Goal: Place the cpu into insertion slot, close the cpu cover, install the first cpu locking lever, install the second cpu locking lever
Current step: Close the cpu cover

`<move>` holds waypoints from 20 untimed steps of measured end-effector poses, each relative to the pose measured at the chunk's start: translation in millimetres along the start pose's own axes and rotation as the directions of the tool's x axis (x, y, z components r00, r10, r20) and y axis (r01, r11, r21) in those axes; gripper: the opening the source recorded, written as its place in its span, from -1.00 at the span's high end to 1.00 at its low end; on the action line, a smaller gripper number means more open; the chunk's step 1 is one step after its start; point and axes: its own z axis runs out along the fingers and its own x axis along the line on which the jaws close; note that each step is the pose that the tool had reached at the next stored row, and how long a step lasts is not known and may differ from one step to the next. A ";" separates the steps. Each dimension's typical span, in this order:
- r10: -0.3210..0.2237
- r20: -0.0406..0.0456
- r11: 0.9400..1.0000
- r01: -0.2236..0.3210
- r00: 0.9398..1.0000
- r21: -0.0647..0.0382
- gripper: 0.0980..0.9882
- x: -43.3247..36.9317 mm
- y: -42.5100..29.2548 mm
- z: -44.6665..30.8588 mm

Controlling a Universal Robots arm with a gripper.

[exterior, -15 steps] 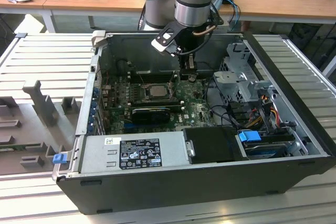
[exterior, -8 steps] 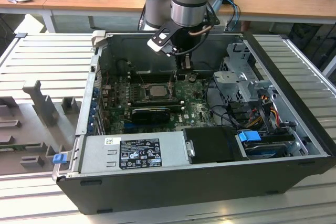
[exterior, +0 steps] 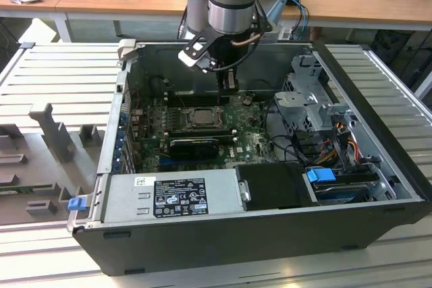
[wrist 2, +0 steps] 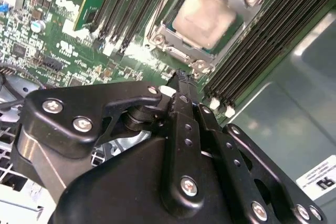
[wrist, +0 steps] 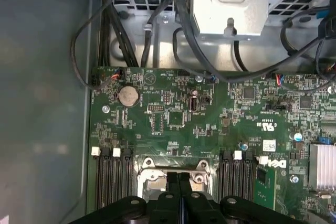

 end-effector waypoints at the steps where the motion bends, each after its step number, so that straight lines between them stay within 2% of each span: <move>1: 0.000 0.000 1.000 0.000 1.000 0.000 0.98 0.1 -2.5 0.4; 2: 0.000 0.000 1.000 0.000 1.000 0.000 0.98 0.2 -3.6 1.2; 4: -0.001 0.000 1.000 0.001 1.000 0.000 0.98 0.0 -5.9 8.8; 6: -0.003 0.000 1.000 0.003 1.000 0.002 0.98 0.1 -8.3 12.0; 7: -0.004 0.000 1.000 0.004 1.000 0.004 0.98 0.1 -11.7 13.0; 13: -0.006 -0.001 1.000 0.006 1.000 0.006 0.98 0.6 -25.4 13.9; 20: -0.006 -0.001 1.000 0.006 1.000 0.006 0.98 0.9 -35.4 13.5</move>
